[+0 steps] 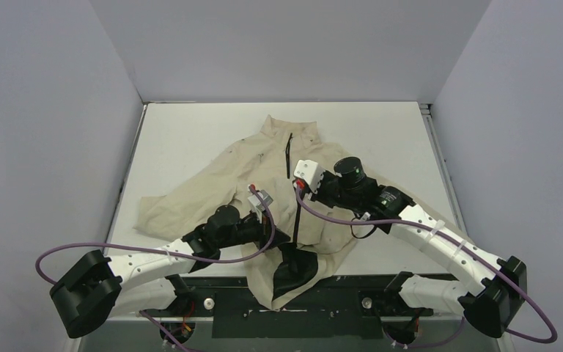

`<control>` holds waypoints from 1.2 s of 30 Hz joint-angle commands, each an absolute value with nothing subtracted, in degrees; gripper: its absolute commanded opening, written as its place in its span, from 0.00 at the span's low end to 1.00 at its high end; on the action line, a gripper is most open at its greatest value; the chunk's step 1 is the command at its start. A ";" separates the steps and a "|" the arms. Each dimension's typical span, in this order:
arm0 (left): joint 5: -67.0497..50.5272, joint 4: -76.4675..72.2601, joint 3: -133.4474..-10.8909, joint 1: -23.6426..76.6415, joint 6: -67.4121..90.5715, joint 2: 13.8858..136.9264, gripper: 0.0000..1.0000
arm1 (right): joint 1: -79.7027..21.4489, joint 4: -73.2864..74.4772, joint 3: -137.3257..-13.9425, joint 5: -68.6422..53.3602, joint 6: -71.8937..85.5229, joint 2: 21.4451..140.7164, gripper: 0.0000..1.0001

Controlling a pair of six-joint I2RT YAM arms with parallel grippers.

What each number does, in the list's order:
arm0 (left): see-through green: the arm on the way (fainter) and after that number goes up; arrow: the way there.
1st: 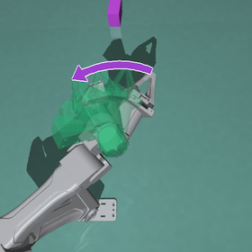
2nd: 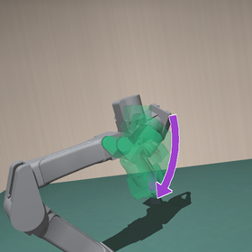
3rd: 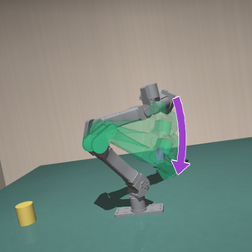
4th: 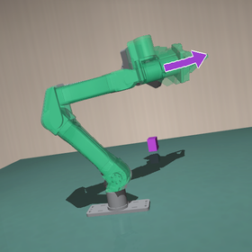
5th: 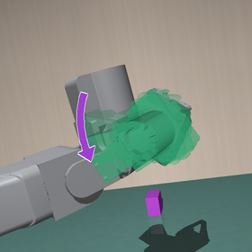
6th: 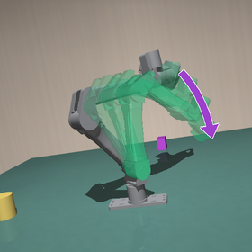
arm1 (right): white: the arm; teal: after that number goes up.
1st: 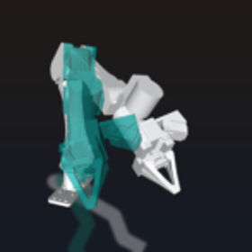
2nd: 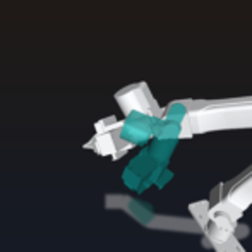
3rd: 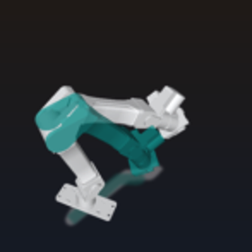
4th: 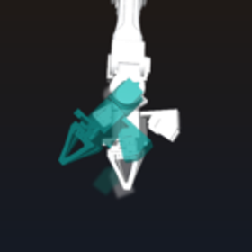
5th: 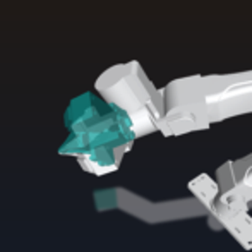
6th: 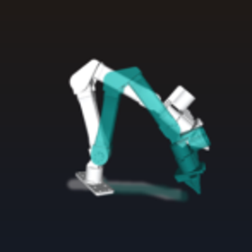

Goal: Zip up the jacket

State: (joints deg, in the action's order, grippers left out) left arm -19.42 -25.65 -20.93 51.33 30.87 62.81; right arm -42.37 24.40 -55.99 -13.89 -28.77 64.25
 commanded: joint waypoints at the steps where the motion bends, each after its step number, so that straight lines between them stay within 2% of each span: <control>1: -21.75 -21.58 -20.22 52.37 30.48 62.16 0.00 | -41.22 15.80 -59.55 -1.32 -27.57 64.64 0.00; 16: -20.62 -18.20 -19.25 52.91 33.56 59.36 0.00 | -40.75 8.95 -62.15 12.90 -21.77 70.14 0.00; 29: -18.83 6.21 -24.73 53.27 37.90 49.48 0.00 | -33.87 3.85 -66.78 11.99 -16.68 78.91 0.00; 36: -9.89 18.96 -27.82 53.04 42.41 42.73 0.00 | -27.29 1.01 -68.43 10.86 -15.20 82.87 0.00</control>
